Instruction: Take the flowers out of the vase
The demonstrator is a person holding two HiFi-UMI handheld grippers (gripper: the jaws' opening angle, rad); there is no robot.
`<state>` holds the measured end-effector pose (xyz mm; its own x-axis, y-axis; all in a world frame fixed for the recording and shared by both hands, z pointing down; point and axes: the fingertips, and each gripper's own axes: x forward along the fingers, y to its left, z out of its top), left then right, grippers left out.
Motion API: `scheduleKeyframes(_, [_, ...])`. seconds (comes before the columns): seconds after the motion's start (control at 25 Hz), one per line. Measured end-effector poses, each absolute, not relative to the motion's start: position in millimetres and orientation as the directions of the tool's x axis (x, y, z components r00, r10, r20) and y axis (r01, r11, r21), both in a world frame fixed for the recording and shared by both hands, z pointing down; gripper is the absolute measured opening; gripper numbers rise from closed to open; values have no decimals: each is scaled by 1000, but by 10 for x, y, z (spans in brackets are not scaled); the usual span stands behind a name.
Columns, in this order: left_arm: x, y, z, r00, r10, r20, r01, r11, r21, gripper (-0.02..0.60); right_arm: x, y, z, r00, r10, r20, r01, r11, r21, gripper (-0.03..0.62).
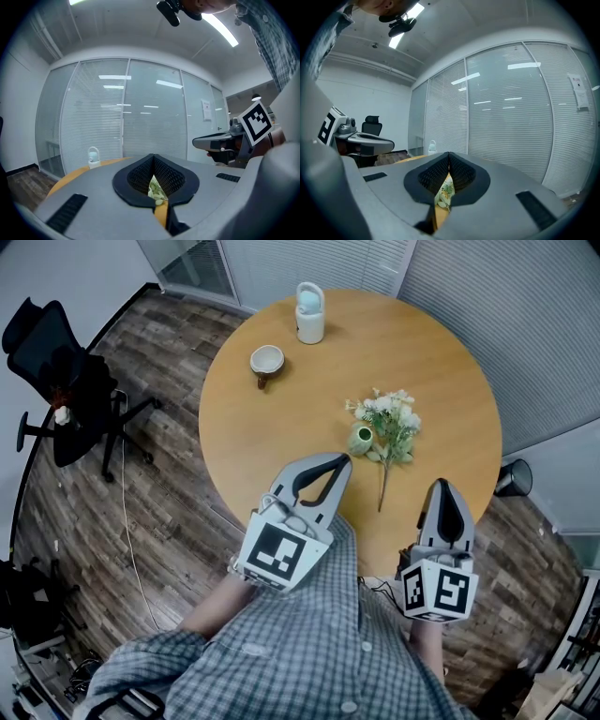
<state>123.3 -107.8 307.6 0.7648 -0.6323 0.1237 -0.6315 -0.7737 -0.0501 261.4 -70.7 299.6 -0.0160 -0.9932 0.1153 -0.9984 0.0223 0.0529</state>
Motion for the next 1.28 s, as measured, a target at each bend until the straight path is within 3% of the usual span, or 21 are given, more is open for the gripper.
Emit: scheduleKeyframes(1.28, [1315,-1110,3091,777,-614,136,-612,-788,-59,8,2631,-720,3070,-21,-988,152,-999,27,39,12])
